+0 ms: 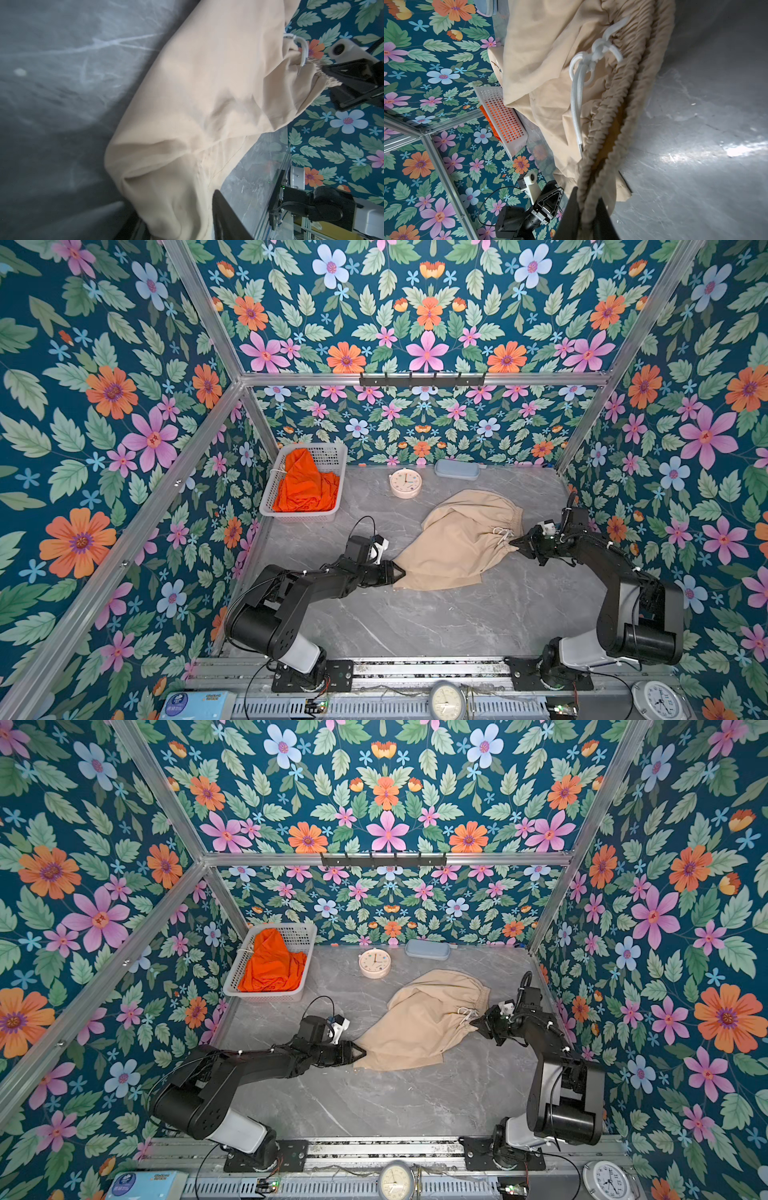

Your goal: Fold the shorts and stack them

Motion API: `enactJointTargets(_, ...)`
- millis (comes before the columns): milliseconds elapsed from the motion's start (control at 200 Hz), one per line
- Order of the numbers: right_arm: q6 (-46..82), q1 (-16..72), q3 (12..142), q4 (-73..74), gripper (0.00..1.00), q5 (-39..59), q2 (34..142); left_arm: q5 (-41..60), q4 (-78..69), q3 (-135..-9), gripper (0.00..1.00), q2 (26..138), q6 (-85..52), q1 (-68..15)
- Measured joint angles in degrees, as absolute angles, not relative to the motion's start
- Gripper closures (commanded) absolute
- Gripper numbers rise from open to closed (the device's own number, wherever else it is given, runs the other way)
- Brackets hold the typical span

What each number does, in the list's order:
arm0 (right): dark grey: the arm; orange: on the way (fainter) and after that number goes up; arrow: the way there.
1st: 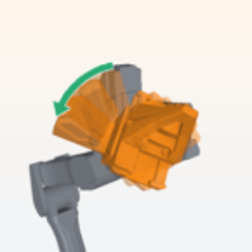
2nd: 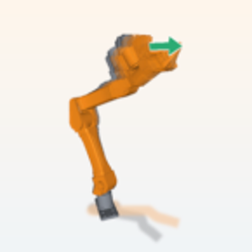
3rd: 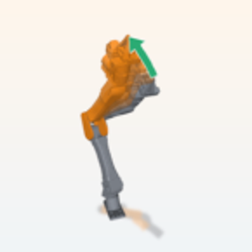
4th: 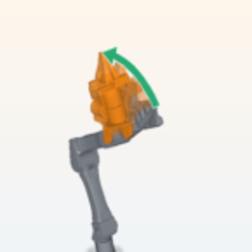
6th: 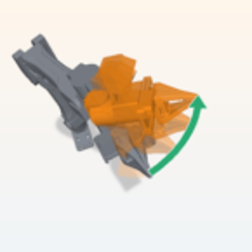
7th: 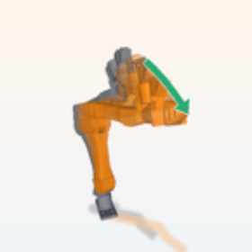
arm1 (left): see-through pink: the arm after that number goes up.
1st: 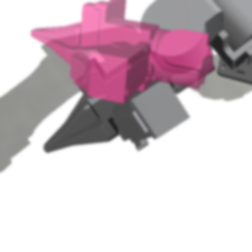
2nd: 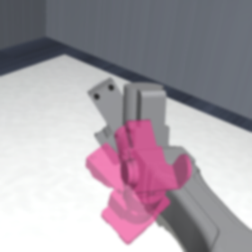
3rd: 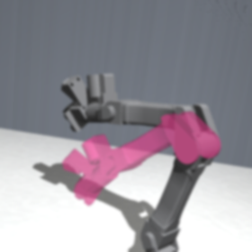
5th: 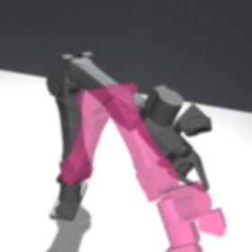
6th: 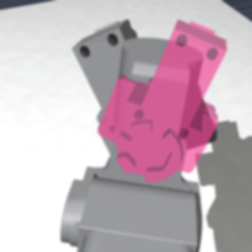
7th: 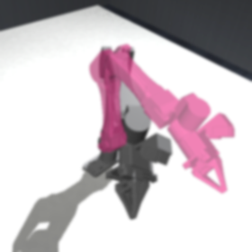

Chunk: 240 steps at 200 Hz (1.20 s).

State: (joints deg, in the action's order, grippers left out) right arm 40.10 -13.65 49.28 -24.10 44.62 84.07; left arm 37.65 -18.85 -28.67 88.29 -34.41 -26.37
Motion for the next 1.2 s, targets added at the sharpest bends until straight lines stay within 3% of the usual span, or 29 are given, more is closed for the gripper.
enactJointTargets(370, 40.1, -13.6, 48.6, -23.9, 0.89, 44.8, 84.1, 39.4, -27.4, -26.1, 0.51, 85.2, -38.3, -26.3)
enactJointTargets(560, 40.1, -13.6, 48.5, -23.8, 0.89, 44.9, 84.1, 39.1, -27.5, -25.2, 0.56, 83.8, -38.6, -26.0)
enactJointTargets(680, 40.1, -13.6, 48.5, -23.8, 0.89, 45.0, 84.1, 38.8, -26.9, -24.9, 0.62, 84.5, -38.6, -25.9)
enactJointTargets(900, 40.1, -13.6, 48.7, -23.9, 0.90, 45.0, 83.6, 37.5, -21.8, -27.0, 0.84, 83.6, -37.8, -25.9)
enactJointTargets(1030, 40.1, -13.6, 49.9, -24.6, 0.93, 45.0, 82.7, 32.8, -11.7, -32.1, 0.97, 80.7, -34.3, -25.9)
enactJointTargets(1200, 40.1, -13.6, 55.0, -26.8, 0.98, 46.2, 80.4, 24.0, 4.9, -43.3, 1.00, 78.5, -25.8, -25.9)
